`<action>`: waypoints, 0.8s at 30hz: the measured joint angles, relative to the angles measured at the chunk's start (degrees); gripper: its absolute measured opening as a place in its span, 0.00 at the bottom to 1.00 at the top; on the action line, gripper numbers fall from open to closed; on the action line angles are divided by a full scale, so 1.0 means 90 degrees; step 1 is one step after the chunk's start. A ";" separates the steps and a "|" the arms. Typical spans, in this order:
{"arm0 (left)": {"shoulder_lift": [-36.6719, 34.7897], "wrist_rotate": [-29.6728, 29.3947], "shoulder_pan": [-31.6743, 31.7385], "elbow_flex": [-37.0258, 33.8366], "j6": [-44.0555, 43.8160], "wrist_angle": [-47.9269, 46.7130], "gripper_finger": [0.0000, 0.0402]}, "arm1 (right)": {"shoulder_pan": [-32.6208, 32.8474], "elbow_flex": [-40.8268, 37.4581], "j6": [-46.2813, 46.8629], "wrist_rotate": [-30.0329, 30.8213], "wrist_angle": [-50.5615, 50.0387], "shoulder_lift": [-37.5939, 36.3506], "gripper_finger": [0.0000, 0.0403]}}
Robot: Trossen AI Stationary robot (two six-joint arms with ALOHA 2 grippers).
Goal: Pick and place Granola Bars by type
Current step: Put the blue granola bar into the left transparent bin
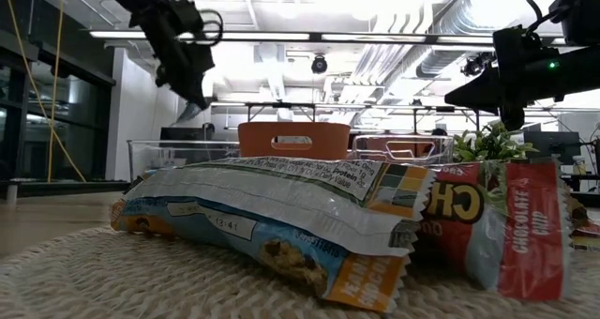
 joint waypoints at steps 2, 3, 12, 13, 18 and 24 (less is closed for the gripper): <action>0.0156 0.0010 -0.0001 0.0000 0.0141 -0.0160 0.15 | 0.0000 -0.0001 0.0000 0.0002 0.0000 0.0002 0.00; 0.0234 0.0010 -0.0001 0.0000 0.0138 -0.0206 0.15 | 0.0000 -0.0001 0.0000 0.0000 0.0000 0.0002 0.00; 0.0824 -0.0444 -0.0001 0.0000 -0.1989 -0.0638 0.15 | 0.0000 -0.0001 0.0000 0.0001 0.0000 0.0001 0.00; 0.0865 -0.0442 -0.0001 0.0000 -0.2316 -0.0684 0.15 | 0.0000 -0.0001 0.0000 0.0000 0.0000 0.0002 0.00; 0.1001 -0.0440 -0.0003 0.0000 -0.4104 -0.0668 0.15 | 0.0000 0.0001 0.0000 0.0002 0.0000 0.0002 0.00; 0.1001 -0.0433 -0.0099 0.0000 -0.6933 -0.0611 0.15 | 0.0000 -0.0001 0.0000 0.0001 0.0000 0.0002 0.00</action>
